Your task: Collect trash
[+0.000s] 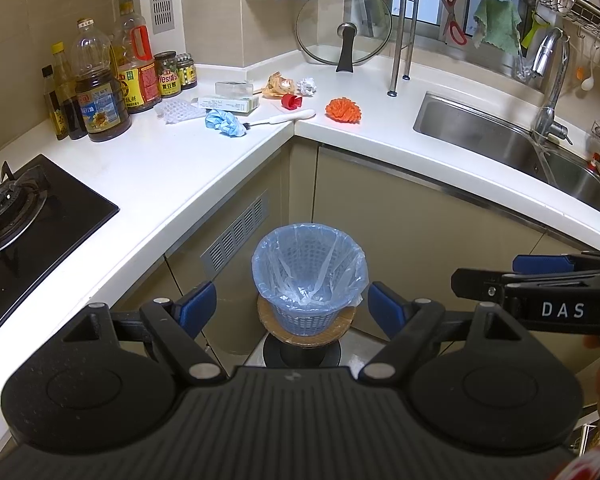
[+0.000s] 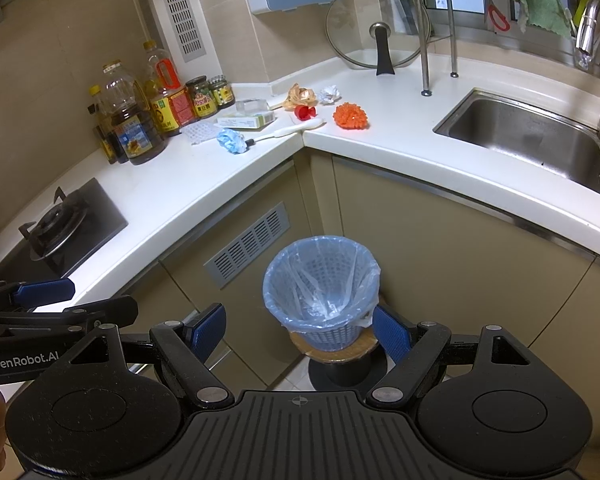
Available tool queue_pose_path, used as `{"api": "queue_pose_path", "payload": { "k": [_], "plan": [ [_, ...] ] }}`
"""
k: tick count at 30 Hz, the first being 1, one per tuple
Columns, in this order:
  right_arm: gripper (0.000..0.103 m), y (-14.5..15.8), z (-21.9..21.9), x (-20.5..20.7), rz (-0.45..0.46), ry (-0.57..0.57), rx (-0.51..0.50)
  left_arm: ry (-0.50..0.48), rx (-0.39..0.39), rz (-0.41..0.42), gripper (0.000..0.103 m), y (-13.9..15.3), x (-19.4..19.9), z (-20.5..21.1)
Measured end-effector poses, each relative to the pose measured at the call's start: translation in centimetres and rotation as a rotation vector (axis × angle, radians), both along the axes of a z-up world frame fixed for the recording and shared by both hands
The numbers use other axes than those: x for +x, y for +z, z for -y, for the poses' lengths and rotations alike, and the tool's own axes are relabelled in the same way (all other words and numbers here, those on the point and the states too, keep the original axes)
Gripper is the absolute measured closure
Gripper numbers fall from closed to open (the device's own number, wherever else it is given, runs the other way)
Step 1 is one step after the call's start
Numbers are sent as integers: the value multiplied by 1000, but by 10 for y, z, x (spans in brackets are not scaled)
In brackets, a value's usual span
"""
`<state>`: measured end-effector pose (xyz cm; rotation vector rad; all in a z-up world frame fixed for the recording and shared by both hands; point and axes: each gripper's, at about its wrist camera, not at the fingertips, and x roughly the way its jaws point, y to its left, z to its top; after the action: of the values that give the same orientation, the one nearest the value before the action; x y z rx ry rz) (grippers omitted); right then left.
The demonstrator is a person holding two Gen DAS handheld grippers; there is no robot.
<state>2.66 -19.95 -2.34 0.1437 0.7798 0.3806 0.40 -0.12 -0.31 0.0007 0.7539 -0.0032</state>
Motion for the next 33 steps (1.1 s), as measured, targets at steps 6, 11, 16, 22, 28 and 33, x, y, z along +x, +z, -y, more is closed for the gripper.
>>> {"api": "queue_pose_path", "payload": {
  "k": [6,11,16,22,28,33],
  "plan": [
    [23,0,0,2,-1,0,-1,0,0,0,21,0,0,0],
    [23,-1,2,4,0,2,-2,0,-2,-1,21,-2,2,0],
    [23,-2,-1,4,-1,1,-2,1,-3,-2,21,-6,2,0],
    [23,-1,-2,5,-1,0,-3,1,-3,-3,21,-6,2,0],
    [23,-1,-2,6,-2,1,-4,0,-4,-4,21,-6,2,0],
    [23,-1,-2,7,-2,1,-4,5,-9,-8,21,-12,15,0]
  ]
}}
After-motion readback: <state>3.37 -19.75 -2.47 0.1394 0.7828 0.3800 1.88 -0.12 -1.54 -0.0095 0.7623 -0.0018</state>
